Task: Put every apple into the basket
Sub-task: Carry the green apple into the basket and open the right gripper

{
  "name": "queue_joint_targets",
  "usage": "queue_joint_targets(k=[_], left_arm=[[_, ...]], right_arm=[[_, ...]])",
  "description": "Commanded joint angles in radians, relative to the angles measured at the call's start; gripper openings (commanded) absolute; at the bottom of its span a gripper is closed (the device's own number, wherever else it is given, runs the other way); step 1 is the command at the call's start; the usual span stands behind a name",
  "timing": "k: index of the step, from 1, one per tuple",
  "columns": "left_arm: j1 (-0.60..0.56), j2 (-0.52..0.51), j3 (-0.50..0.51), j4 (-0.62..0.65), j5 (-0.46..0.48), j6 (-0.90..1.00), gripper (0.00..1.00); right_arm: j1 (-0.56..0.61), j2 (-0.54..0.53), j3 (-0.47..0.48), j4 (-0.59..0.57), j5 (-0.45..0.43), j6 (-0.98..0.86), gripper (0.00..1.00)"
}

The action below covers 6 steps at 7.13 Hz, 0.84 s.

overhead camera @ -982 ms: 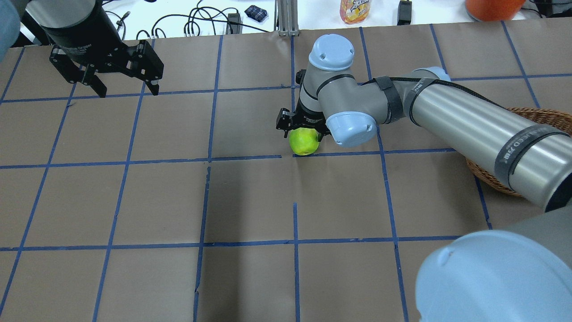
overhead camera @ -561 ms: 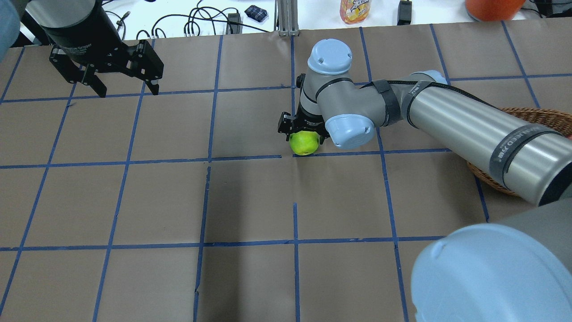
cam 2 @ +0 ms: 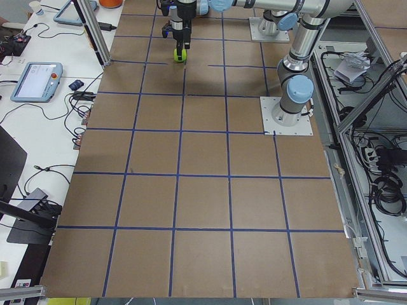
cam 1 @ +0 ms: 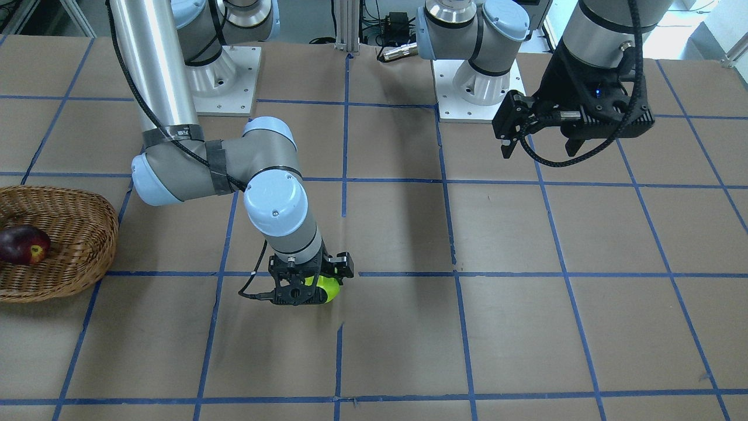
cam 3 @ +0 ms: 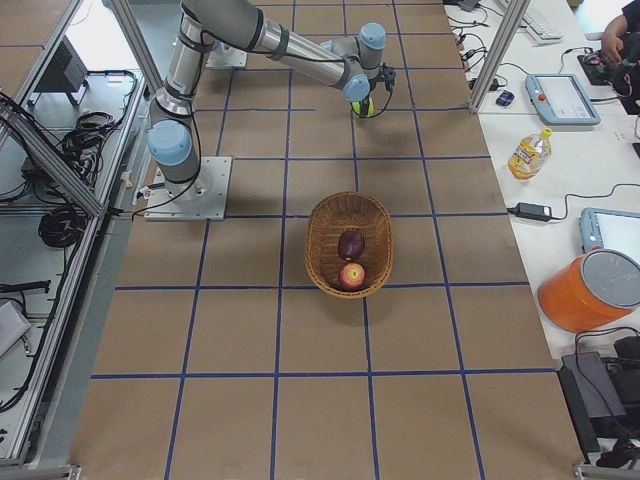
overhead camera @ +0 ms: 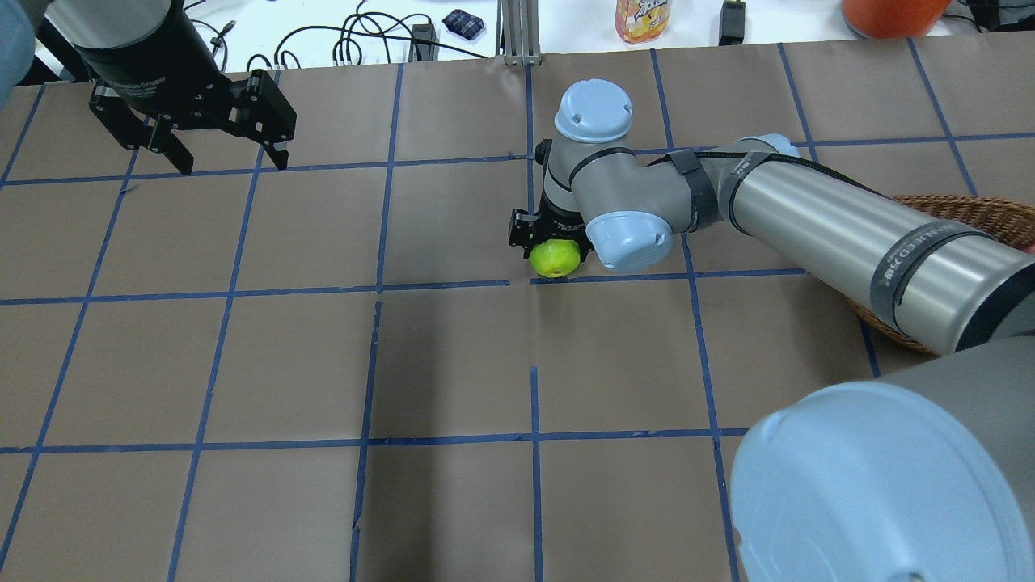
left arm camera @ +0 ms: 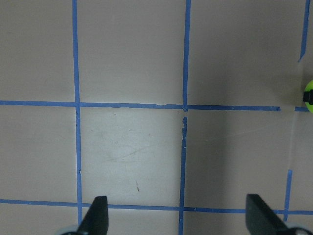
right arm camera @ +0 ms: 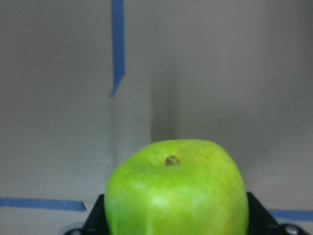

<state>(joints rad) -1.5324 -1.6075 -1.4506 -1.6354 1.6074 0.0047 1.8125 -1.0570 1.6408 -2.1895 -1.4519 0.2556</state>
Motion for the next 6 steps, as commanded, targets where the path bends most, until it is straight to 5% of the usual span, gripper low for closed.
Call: queue_joint_targets(k=[1, 2, 4, 6], left_arm=[[0.011, -0.011, 0.021, 0.003, -0.013, 0.003, 1.0], [0.011, -0.003, 0.01, 0.003, -0.011, 0.003, 1.0], [0.009, -0.002, 0.006, 0.003, -0.011, 0.003, 1.0], [0.008, -0.003, 0.012, 0.003, -0.012, 0.003, 1.0]], right_arm=[[-0.168, -0.172, 0.031, 0.202, -0.079, -0.176, 0.51], [-0.29, -0.239, 0.104, 0.215, -0.087, -0.378, 0.51], [-0.517, -0.316, 0.215, 0.185, -0.264, -0.711, 0.54], [-0.767, -0.319, 0.226, 0.157, -0.184, -0.943, 0.58]])
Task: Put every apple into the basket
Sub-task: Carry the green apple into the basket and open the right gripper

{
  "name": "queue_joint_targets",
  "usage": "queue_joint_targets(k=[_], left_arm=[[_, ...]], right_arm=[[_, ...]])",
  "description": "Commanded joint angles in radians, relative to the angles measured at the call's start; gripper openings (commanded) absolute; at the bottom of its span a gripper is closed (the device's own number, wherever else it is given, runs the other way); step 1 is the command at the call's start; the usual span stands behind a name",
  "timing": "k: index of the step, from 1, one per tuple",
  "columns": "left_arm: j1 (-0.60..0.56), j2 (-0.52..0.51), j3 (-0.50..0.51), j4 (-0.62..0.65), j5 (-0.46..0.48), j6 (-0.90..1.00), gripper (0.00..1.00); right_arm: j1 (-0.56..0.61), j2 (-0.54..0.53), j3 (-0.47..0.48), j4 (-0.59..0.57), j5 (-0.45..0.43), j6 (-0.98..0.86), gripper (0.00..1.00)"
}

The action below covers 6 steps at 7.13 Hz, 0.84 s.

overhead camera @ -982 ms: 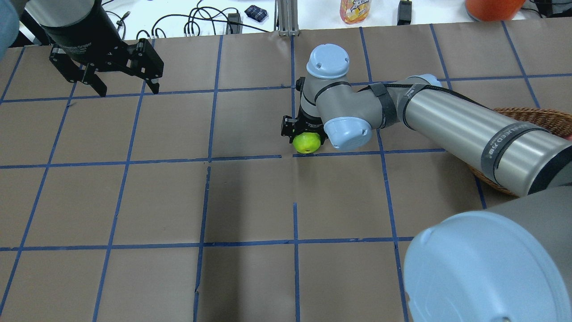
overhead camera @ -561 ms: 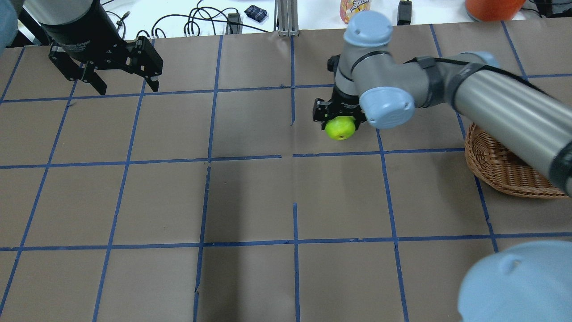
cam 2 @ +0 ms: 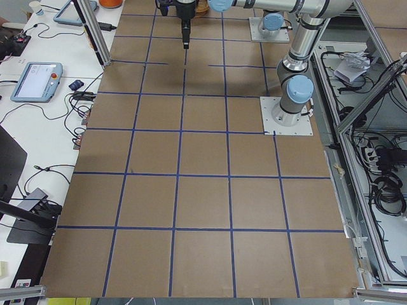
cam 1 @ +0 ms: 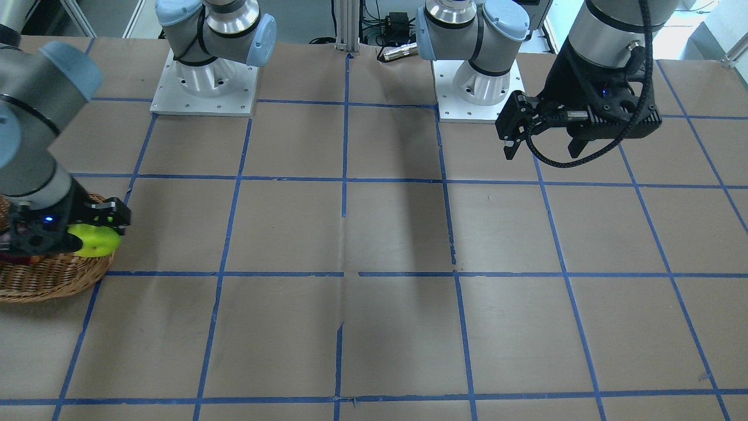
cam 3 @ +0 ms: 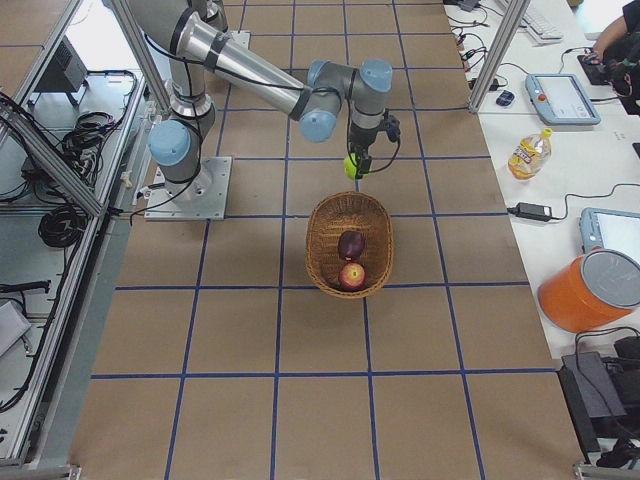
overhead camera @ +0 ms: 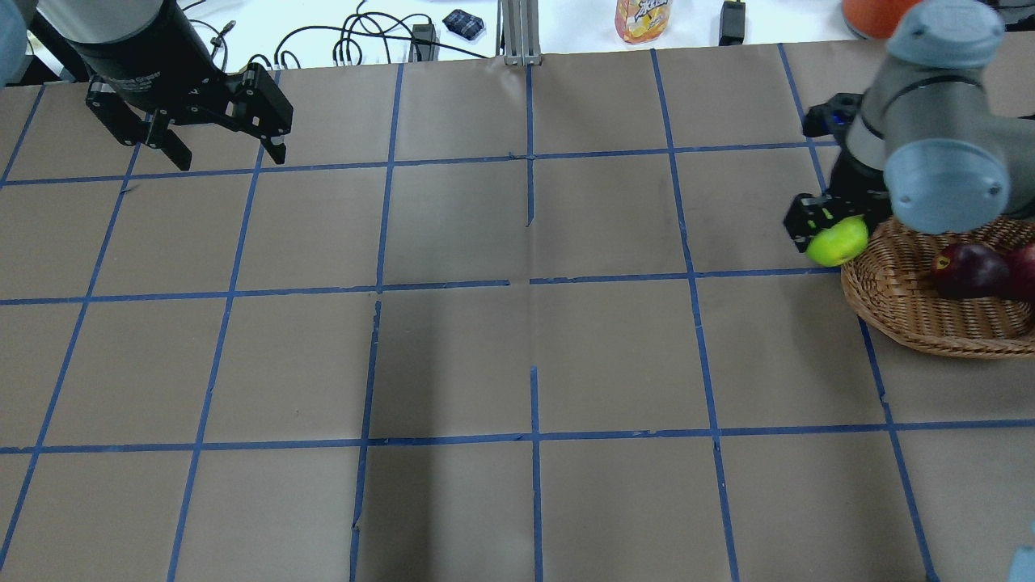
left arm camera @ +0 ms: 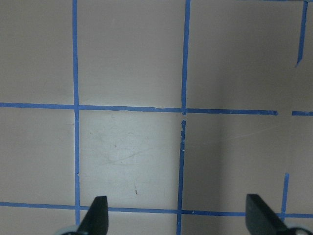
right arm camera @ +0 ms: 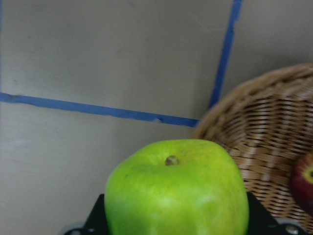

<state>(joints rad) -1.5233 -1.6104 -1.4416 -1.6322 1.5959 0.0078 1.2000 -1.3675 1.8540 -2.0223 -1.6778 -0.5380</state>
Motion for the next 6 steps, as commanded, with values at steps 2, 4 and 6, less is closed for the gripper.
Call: queue_joint_targets(k=[2, 4, 6], left_arm=[[-0.003, 0.001, 0.001, 0.0, 0.003, 0.0, 1.0], [-0.005, 0.001, -0.002, 0.0, 0.001, 0.0, 1.0], [-0.005, 0.001, -0.003, 0.0, 0.001, -0.002, 1.0]], right_arm=[[-0.197, 0.027, 0.022, -0.028, 0.109, -0.191, 0.93], [-0.197, 0.013, 0.005, -0.004, 0.099, -0.188, 1.0], [-0.182, -0.097, -0.059, 0.206, 0.102, -0.127, 1.0]])
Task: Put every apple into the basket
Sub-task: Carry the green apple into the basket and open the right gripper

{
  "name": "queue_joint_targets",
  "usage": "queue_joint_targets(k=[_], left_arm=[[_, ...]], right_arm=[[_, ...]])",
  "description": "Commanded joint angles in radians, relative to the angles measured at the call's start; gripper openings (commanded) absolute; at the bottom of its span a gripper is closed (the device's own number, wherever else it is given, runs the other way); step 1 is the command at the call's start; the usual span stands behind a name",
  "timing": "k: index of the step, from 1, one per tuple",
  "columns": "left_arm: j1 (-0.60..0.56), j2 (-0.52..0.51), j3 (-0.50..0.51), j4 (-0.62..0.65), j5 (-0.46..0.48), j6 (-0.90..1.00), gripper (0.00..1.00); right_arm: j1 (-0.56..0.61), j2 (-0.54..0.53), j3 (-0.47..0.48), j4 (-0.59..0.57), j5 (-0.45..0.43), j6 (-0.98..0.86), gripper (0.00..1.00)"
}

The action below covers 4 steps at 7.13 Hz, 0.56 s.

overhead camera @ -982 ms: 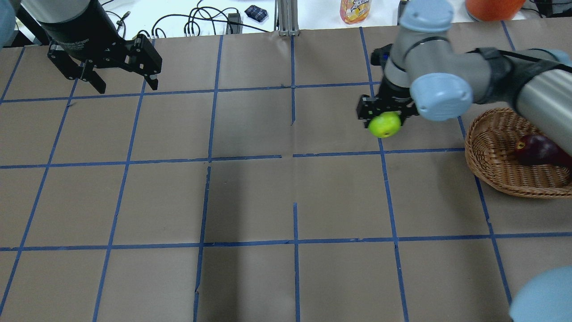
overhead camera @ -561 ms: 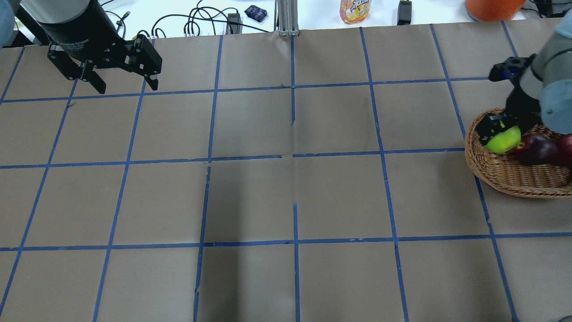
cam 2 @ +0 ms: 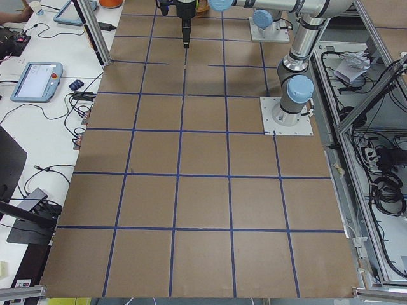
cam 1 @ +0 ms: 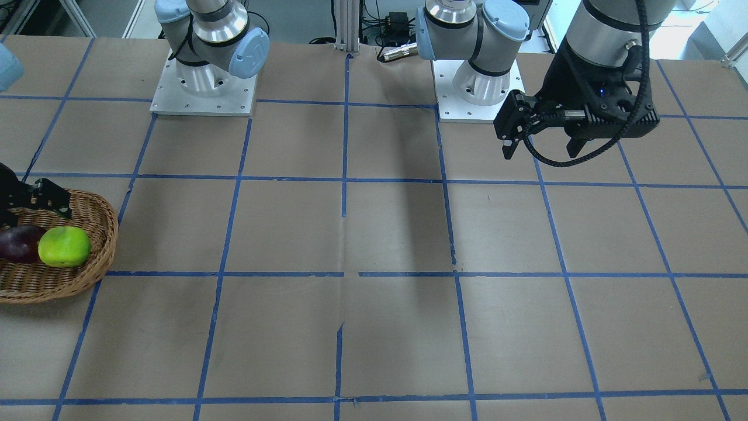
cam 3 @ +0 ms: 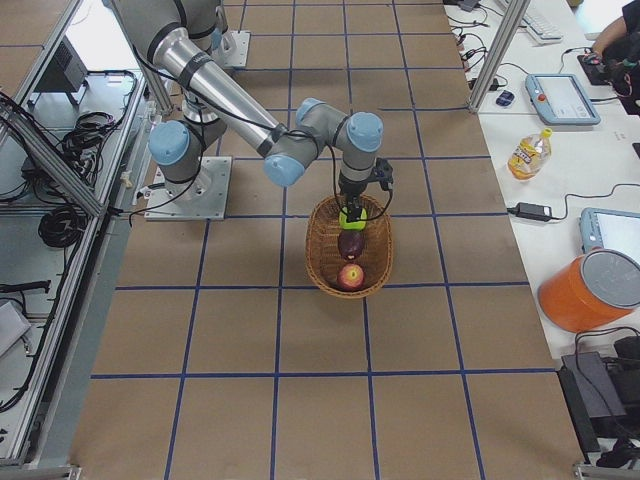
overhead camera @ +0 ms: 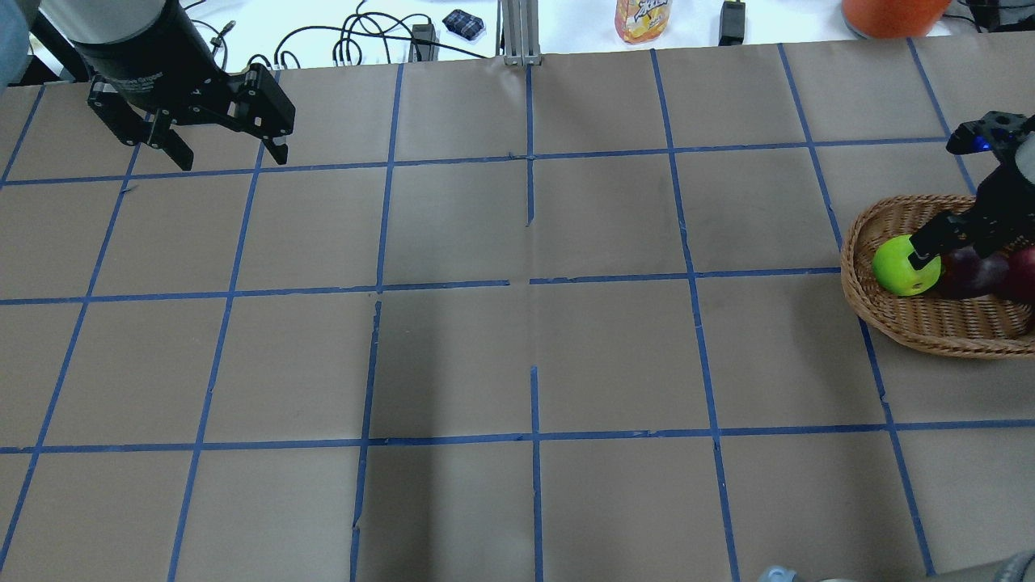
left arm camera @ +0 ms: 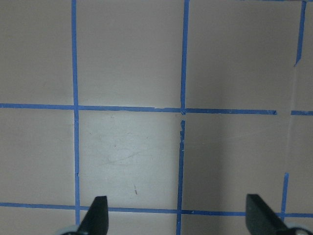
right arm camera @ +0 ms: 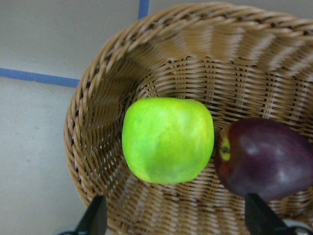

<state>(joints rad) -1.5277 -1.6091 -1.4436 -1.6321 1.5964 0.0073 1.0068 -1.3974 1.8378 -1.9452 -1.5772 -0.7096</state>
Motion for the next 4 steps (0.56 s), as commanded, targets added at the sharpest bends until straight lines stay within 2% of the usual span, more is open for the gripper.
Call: queue_joint_targets(k=[1, 2, 3, 4], left_arm=[[-0.002, 0.0, -0.001, 0.0, -0.001, -0.001, 1.0], [-0.002, 0.0, -0.003, 0.0, 0.0, -0.001, 1.0], [-0.002, 0.0, 0.003, 0.0, 0.004, -0.001, 1.0], [-0.002, 0.0, 0.003, 0.0, 0.002, -0.001, 1.0]], right_arm=[[0.05, -0.125, -0.093, 0.252, 0.005, 0.085, 1.0], [0.105, -0.162, -0.148, 0.344, 0.011, 0.173, 1.0], [0.212, -0.172, -0.205, 0.45, 0.008, 0.343, 1.0], [0.33, -0.164, -0.272, 0.483, 0.005, 0.515, 1.0]])
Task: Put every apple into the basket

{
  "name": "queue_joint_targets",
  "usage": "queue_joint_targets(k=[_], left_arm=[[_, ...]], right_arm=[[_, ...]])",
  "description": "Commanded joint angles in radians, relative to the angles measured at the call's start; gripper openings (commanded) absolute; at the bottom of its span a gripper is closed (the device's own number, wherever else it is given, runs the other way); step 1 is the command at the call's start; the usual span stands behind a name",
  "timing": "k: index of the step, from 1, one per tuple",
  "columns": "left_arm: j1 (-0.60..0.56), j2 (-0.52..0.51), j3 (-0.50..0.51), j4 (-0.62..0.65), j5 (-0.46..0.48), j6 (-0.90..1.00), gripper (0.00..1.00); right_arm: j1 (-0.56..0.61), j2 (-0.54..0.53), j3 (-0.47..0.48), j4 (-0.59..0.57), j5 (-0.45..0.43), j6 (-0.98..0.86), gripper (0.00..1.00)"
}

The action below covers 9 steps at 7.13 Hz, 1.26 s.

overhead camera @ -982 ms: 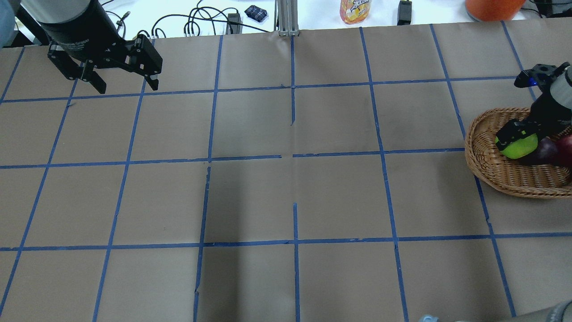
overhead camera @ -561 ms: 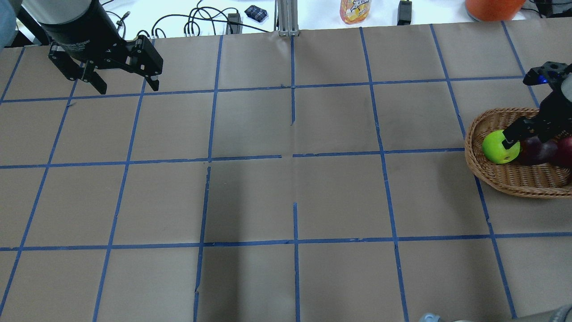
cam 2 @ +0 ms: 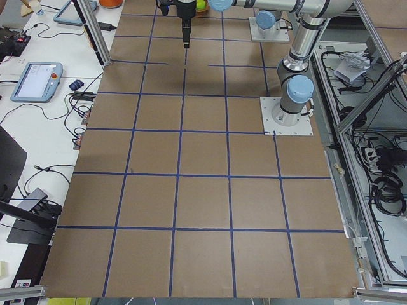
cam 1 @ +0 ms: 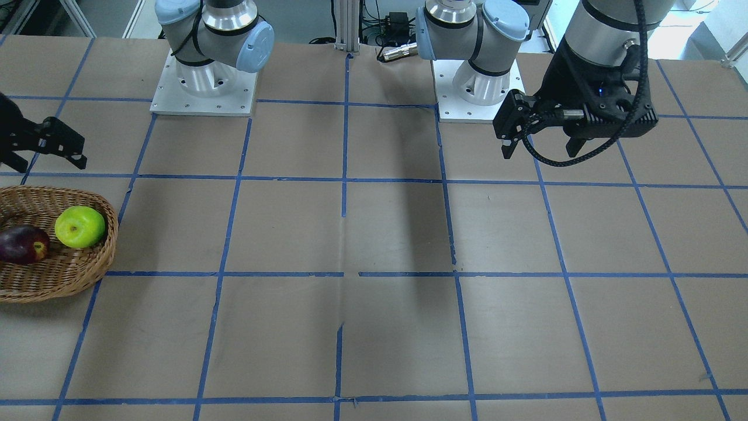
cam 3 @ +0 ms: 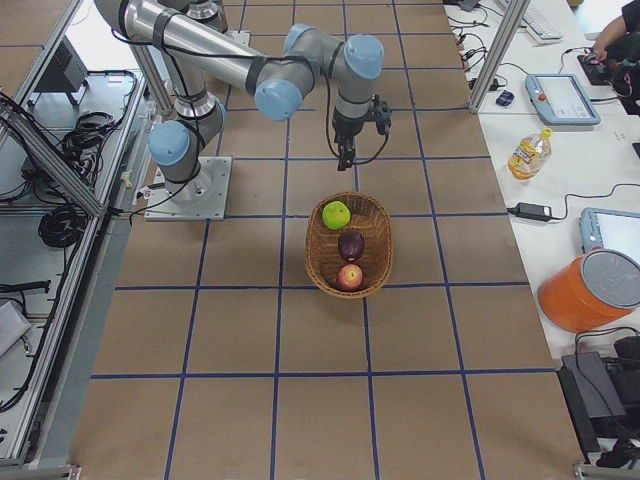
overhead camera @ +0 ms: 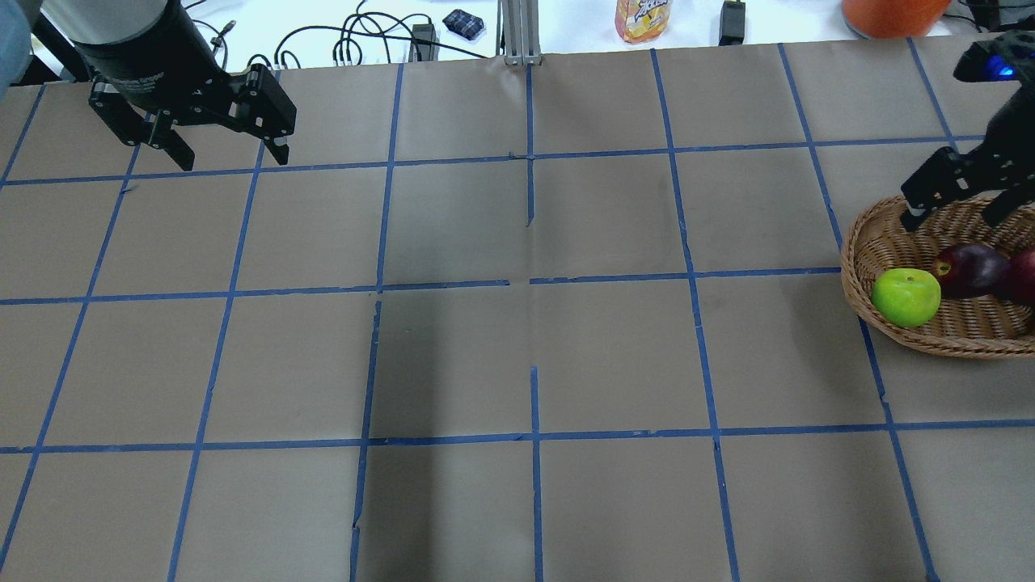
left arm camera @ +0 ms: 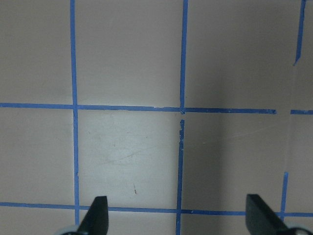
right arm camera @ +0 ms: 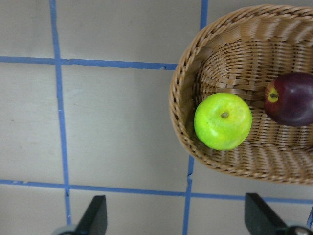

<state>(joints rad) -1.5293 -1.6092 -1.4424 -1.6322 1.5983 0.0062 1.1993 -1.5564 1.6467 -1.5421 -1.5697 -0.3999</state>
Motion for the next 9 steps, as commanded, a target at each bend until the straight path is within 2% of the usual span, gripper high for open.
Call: queue_joint_targets(k=[1, 6, 8, 9], left_arm=[[0.0, 0.0, -0.003, 0.0, 0.0, 0.0, 1.0], [-0.005, 0.0, -0.007, -0.002, 0.005, -0.002, 1.0], [-0.005, 0.0, -0.007, -0.003, 0.003, -0.003, 1.0], [-0.005, 0.0, -0.007, -0.003, 0.003, -0.003, 1.0]], right_arm=[[0.222, -0.004, -0.111, 0.082, -0.001, 0.269, 1.0], [0.255, -0.01, -0.105, 0.076, 0.005, 0.259, 1.0], [0.321, -0.002, -0.139, 0.036, -0.016, 0.295, 1.0], [0.327, 0.008, -0.146, 0.039, 0.008, 0.361, 1.0]])
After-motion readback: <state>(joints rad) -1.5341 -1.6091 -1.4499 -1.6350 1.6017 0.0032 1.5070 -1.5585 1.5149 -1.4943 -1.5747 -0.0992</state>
